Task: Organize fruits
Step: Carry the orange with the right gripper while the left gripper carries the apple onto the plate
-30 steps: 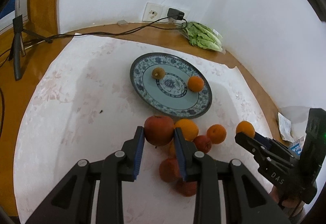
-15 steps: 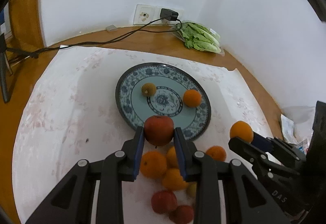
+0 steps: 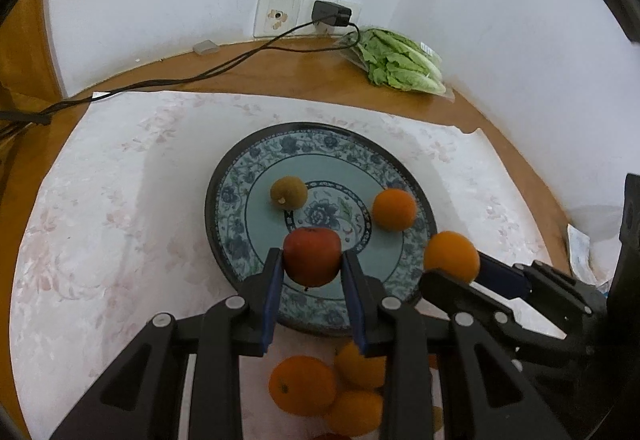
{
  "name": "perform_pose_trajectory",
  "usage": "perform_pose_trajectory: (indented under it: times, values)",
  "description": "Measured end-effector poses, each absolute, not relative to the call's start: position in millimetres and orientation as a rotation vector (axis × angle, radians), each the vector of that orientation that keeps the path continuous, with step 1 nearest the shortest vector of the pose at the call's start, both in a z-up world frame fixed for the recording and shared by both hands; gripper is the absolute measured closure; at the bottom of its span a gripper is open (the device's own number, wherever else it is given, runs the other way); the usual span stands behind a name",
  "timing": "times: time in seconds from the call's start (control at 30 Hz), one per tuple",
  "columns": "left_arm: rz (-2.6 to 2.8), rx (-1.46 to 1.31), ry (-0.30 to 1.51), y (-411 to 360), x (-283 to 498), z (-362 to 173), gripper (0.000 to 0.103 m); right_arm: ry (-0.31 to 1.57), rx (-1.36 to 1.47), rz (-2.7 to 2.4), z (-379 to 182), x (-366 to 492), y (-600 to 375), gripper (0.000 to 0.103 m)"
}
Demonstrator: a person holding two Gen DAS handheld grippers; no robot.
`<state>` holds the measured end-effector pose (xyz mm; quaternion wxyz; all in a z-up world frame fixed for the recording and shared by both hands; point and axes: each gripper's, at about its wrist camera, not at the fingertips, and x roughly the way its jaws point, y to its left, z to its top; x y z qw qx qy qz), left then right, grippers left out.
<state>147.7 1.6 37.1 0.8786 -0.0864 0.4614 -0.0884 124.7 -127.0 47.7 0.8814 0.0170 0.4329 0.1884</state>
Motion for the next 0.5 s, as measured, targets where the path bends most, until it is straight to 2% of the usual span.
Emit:
perform_pose_trajectory:
  times: [0.5]
  values:
    - [-0.163,-0.186,0.968,6,165,19,0.073,0.917,-0.004,0.367,26,150,-122,0.068]
